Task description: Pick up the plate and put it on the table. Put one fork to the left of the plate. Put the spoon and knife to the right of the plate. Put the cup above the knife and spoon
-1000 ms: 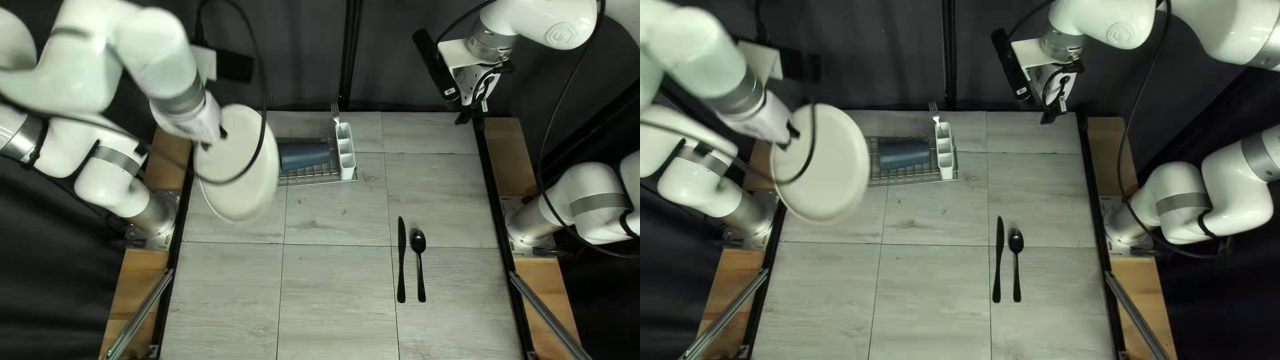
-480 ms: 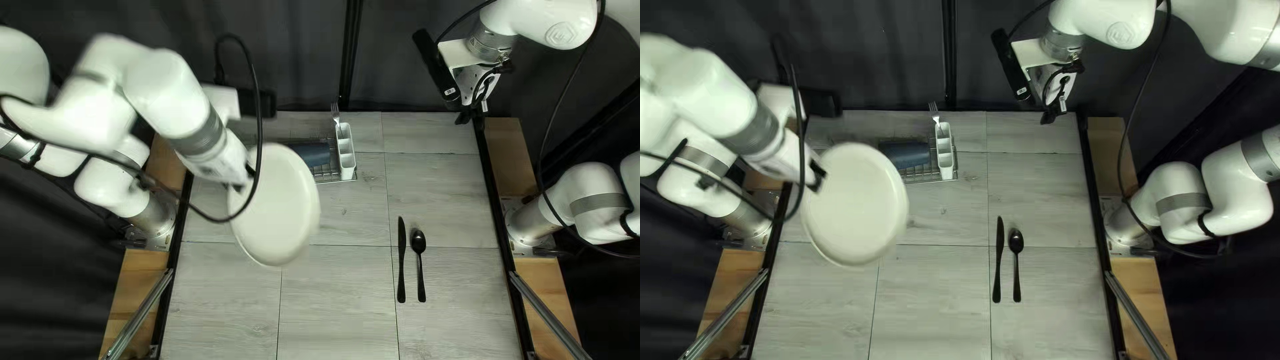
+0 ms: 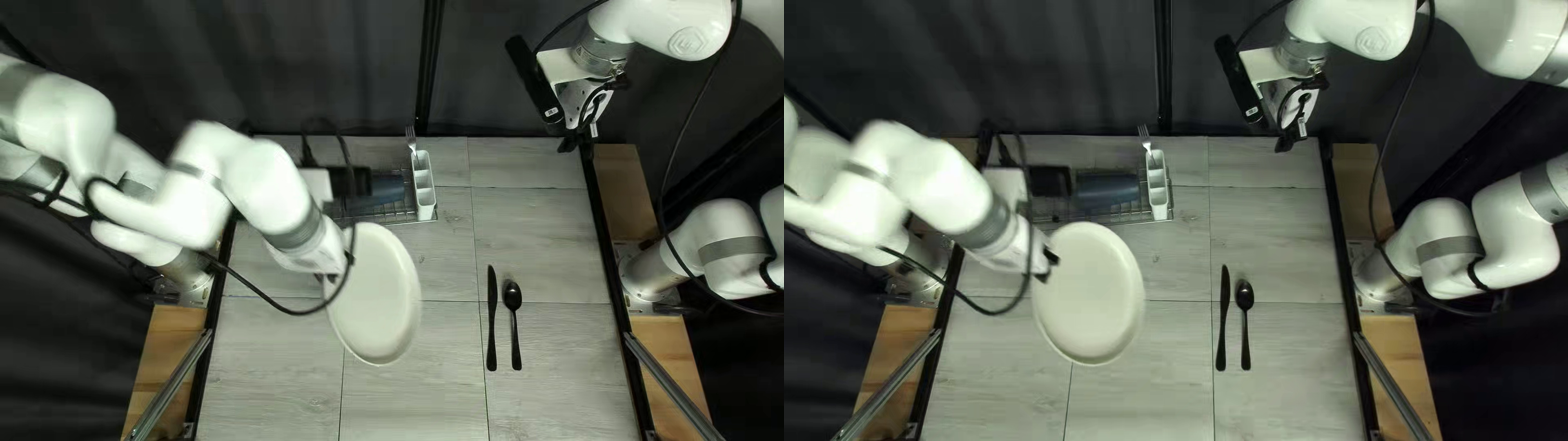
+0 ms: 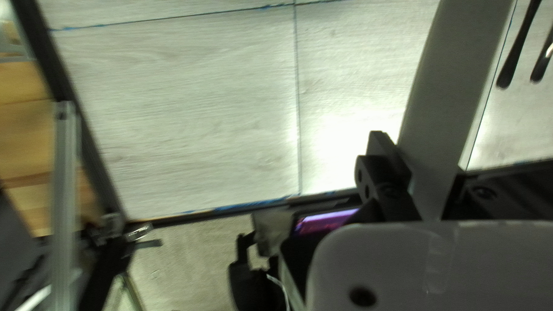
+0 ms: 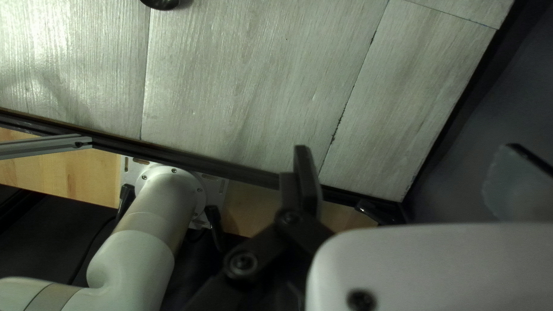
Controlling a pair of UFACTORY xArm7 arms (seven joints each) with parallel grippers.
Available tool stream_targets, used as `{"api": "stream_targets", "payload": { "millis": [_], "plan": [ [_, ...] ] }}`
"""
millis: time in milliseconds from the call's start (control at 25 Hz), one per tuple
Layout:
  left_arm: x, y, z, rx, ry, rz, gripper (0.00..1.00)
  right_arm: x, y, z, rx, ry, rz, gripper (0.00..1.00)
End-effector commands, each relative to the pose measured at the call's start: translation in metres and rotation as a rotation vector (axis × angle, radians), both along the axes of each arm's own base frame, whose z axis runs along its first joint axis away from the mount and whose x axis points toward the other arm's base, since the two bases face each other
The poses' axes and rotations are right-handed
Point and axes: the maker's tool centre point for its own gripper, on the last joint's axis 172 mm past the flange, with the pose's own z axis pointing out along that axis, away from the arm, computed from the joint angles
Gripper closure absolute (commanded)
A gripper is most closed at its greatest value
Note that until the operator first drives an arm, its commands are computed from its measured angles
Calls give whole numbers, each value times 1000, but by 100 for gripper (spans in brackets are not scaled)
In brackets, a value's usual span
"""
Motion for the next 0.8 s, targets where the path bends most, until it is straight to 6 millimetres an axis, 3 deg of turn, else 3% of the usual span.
{"api": "stream_targets", "payload": {
  "millis": [40, 280, 480, 800],
  "plan": [
    [10, -3, -17, 21, -34, -4, 100, 0, 0, 0, 0, 0, 0, 0],
    [25, 11, -46, 24, -89, -9, 100, 0, 0, 0, 0, 0, 0, 0],
    [26, 17, -75, 13, -115, 7, 100, 0, 0, 0, 0, 0, 0, 0],
    [35, 15, -98, 32, -152, 14, 100, 0, 0, 0, 0, 0, 0, 0]
  ]
}}
